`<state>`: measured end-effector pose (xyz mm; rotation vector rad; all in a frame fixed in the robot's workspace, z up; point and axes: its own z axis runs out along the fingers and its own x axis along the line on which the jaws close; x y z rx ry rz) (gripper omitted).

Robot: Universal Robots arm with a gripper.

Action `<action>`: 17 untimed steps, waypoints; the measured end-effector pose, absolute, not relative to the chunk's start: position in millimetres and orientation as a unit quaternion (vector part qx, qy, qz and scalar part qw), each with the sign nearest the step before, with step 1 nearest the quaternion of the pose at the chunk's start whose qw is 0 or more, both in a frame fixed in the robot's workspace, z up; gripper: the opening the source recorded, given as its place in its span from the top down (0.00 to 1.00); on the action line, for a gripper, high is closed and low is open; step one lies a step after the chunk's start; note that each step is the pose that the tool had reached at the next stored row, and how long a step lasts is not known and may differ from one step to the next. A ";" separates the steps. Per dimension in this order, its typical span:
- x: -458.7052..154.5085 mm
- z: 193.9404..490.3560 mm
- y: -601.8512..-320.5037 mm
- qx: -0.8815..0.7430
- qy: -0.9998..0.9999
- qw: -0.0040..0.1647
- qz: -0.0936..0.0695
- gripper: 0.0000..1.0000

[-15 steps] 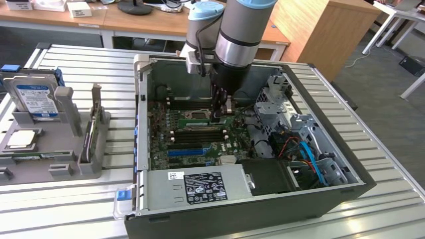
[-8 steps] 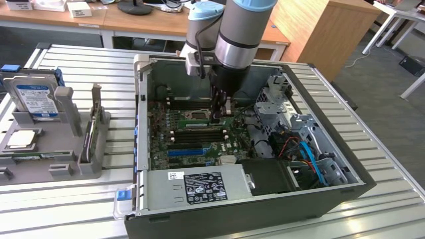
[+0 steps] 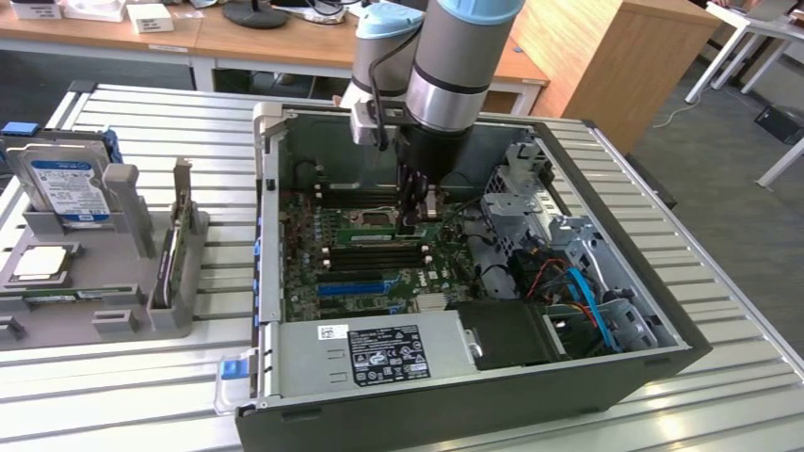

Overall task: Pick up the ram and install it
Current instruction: 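Insert the ram into the slot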

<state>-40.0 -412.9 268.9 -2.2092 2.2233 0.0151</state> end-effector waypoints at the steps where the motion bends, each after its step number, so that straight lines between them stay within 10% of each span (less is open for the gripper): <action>1: -40.2 268.9 -412.8 -0.705 0.709 0.004 0.005 0.88; 17: -40.2 265.2 -412.9 -0.705 0.709 0.004 0.005 0.88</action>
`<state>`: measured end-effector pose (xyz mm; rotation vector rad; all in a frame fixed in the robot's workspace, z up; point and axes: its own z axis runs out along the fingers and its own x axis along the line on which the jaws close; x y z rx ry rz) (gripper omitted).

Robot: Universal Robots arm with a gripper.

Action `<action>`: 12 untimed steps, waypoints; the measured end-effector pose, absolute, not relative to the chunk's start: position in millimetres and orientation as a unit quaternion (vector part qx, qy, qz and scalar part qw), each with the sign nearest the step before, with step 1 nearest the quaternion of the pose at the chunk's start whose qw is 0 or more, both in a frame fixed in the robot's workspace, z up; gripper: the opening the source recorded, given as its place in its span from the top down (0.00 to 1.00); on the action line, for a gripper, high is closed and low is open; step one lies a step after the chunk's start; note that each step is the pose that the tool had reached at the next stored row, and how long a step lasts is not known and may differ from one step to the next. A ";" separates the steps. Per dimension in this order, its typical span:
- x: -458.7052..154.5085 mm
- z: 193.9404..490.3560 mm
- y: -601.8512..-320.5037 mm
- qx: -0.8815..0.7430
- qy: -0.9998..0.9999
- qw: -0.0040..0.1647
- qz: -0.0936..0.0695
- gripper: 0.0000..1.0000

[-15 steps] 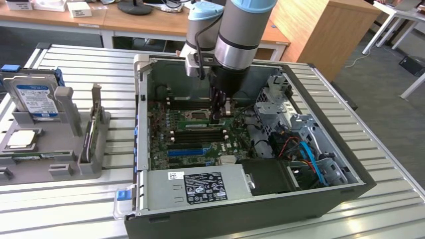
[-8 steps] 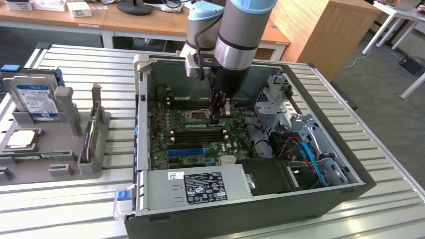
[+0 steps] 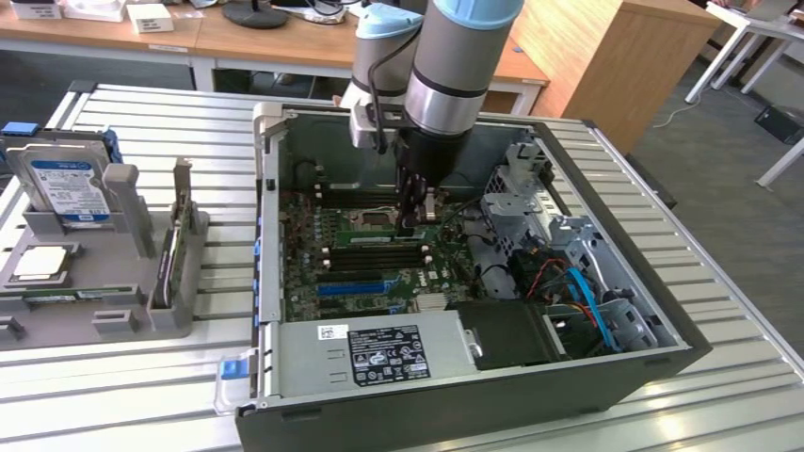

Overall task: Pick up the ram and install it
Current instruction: 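Insert the ram into the slot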

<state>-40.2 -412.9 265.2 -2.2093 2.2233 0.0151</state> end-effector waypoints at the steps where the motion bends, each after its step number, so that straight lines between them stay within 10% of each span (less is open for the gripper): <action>1: -40.2 265.2 -412.9 -0.705 0.709 0.004 0.005 0.88; 12: -40.2 260.8 -413.7 -0.705 0.709 0.004 0.005 0.88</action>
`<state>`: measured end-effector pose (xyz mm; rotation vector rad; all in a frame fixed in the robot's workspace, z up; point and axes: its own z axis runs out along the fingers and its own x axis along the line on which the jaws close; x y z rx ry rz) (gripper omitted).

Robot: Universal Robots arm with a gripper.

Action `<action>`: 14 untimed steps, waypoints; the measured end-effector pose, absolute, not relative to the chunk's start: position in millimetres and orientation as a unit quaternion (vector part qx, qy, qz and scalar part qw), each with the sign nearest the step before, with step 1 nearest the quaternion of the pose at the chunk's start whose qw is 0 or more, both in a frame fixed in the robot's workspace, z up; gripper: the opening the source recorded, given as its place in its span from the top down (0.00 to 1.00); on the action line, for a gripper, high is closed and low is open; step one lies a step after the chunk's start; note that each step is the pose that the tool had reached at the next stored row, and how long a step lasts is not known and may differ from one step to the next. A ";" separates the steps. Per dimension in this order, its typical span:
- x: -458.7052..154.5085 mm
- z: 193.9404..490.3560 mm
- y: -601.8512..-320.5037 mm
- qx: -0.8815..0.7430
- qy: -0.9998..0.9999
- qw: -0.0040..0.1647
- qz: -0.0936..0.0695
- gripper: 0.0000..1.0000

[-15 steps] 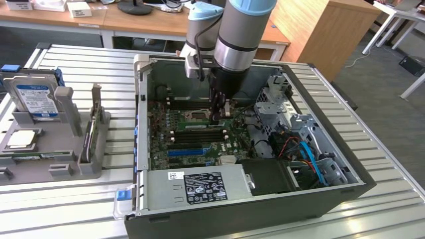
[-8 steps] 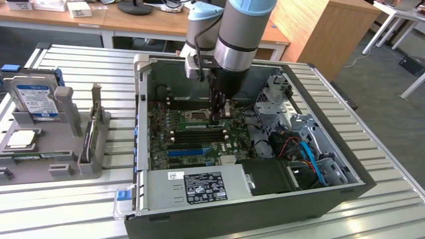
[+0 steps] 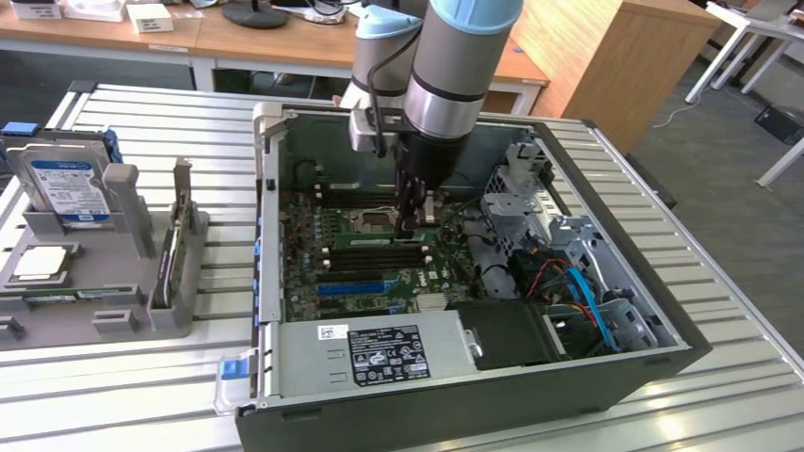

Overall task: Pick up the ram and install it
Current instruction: 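Insert the ram into the slot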

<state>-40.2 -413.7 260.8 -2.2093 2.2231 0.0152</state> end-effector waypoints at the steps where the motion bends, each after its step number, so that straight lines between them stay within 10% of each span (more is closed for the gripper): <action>1: -40.2 260.0 -413.7 -0.705 0.709 0.004 0.005 0.88; 14: -40.2 254.5 -413.7 -0.705 0.709 0.004 0.005 0.88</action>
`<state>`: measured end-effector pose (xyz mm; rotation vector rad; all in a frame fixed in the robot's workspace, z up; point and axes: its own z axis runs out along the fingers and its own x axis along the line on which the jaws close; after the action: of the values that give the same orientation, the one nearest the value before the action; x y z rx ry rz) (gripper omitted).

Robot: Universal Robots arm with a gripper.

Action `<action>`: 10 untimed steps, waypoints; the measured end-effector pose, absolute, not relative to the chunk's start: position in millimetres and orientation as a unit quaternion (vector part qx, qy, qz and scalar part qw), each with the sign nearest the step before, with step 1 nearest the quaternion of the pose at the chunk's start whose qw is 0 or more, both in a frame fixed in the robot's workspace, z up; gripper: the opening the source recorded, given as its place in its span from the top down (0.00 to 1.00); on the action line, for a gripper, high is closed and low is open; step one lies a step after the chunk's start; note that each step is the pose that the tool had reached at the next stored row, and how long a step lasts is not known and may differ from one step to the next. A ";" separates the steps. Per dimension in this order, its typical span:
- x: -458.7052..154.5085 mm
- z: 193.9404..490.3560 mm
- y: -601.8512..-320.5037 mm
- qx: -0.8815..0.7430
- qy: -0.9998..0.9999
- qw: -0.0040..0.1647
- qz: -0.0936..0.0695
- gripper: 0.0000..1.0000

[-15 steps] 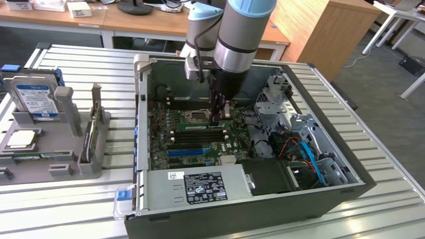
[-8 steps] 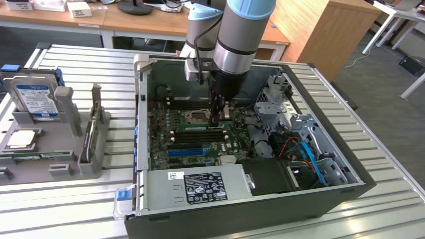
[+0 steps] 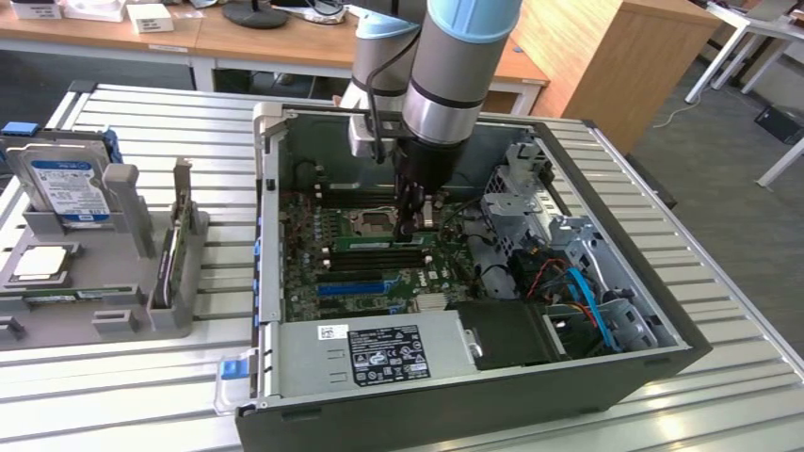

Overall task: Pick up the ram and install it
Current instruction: 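Insert the ram into the slot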

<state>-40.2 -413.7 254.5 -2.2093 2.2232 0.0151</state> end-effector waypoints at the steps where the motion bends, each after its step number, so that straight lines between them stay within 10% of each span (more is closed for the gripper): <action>1: -40.2 254.6 -413.8 -0.705 0.709 0.004 0.005 0.88; 10: -40.2 251.3 -413.8 -0.705 0.709 0.004 0.005 0.88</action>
<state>-40.2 -413.8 251.3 -2.2093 2.2232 0.0151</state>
